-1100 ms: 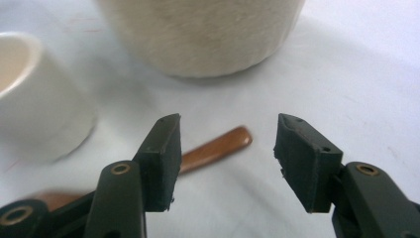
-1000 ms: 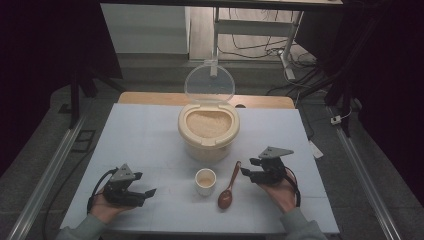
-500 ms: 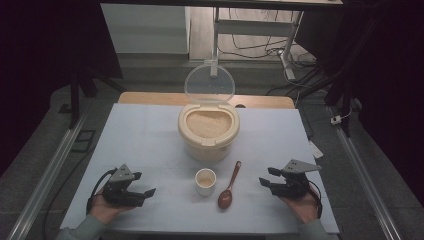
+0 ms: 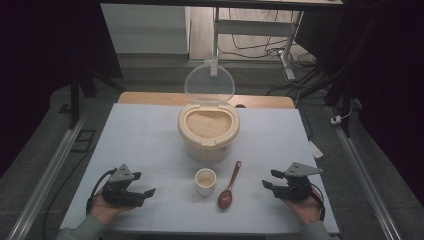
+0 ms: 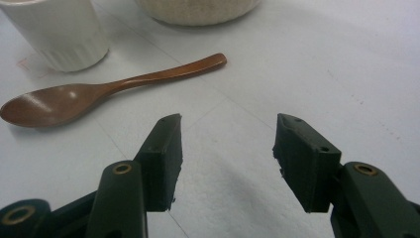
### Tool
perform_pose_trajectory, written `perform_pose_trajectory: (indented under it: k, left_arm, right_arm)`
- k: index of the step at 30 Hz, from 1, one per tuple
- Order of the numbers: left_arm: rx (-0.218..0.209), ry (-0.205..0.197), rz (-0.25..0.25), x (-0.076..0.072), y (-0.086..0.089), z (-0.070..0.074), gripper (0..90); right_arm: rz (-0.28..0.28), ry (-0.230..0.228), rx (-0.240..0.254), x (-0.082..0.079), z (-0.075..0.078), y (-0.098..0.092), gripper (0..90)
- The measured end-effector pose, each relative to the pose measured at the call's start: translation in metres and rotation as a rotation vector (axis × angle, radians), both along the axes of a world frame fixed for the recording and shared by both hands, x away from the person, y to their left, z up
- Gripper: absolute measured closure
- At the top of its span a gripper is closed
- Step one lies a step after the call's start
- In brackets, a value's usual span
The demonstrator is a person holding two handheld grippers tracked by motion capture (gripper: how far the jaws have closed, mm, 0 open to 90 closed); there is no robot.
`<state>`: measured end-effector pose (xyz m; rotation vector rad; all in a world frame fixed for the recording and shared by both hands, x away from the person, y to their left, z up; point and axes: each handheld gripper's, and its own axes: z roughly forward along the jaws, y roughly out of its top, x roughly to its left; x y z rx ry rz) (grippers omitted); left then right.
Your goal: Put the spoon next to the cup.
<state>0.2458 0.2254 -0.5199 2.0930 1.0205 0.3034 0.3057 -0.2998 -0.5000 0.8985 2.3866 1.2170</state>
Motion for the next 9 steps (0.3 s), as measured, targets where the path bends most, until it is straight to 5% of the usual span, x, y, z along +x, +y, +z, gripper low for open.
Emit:
perform_pose_trajectory:
  k: [9]
  left_arm:
    - [0.001,-0.002,0.001,-0.0001,0.0004,0.0,18.3]
  right_arm:
    - [-0.003,0.002,-0.014,0.0001,-0.0008,0.0002,44.6]
